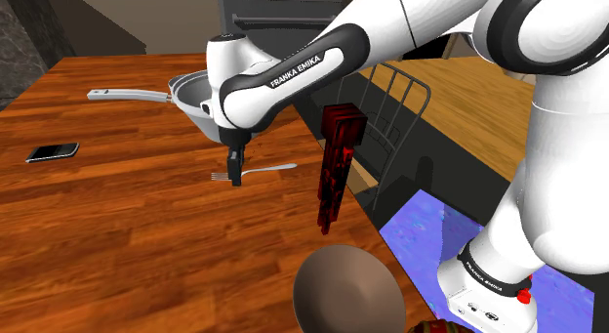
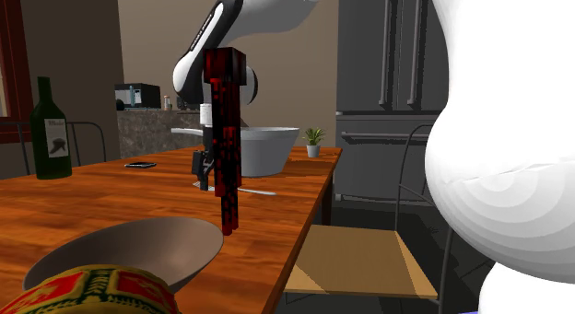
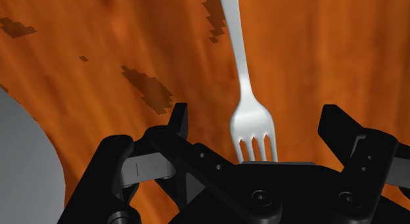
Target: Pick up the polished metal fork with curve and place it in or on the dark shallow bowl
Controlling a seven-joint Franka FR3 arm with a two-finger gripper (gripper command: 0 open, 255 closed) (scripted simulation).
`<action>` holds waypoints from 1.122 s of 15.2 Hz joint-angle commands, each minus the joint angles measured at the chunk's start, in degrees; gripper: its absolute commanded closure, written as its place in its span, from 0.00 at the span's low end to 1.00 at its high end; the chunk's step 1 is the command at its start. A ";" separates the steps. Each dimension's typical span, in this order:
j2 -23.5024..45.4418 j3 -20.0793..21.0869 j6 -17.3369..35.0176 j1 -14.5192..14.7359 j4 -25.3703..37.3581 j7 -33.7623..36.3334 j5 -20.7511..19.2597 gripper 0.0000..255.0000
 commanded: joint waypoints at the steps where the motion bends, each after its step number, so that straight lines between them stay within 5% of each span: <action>1: 0.08 -0.01 0.10 0.01 0.00 0.00 -0.02 0.00; 5: 0.07 -0.01 0.09 0.01 0.00 0.00 -0.02 0.00; 6: 0.07 -0.01 0.09 0.01 0.00 0.00 -0.02 1.00; 17: -0.69 0.08 -1.16 -0.06 0.51 -0.08 0.16 1.00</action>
